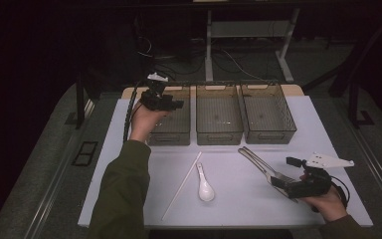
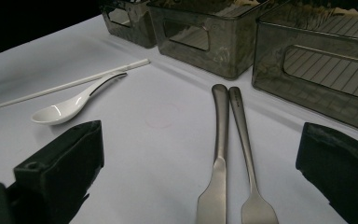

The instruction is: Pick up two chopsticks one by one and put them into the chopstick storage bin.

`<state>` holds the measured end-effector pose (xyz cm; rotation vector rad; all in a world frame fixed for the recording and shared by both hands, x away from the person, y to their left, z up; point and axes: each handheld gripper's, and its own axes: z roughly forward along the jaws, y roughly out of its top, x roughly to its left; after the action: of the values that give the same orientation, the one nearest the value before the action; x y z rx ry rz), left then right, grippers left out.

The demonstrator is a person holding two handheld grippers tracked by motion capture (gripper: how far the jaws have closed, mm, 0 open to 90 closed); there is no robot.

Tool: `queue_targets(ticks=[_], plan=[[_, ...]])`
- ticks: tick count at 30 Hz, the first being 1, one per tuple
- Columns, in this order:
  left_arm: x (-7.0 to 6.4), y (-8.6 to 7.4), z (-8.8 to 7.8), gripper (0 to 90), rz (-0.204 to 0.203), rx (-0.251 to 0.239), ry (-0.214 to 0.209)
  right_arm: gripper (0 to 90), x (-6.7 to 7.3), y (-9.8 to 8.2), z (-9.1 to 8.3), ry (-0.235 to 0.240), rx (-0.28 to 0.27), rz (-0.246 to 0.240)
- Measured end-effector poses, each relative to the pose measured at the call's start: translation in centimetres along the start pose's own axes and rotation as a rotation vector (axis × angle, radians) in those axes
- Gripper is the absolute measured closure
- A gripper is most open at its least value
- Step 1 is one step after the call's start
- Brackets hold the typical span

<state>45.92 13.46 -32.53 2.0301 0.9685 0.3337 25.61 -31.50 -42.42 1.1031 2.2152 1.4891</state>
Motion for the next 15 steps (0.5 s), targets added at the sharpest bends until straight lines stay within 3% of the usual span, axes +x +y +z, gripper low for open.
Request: queue_targets(ticks=[5,10,15], plan=[[-1.5,-1.7,-1.3,37.4,0.03,-0.003,-0.023,0.9,0.0,0.0,0.0,-0.003,-0.001,0.002],[-2.9,-3.7,-2.5,34.1,0.029,-0.025,-0.029,0.9,0.0,0.0,0.0,-0.006,-0.001,-0.004],[-4.6,-5.5,-3.8,31.4,0.062,-0.038,-0.029,0.9,0.0,0.0,0.1,-0.009,-0.002,-0.005]])
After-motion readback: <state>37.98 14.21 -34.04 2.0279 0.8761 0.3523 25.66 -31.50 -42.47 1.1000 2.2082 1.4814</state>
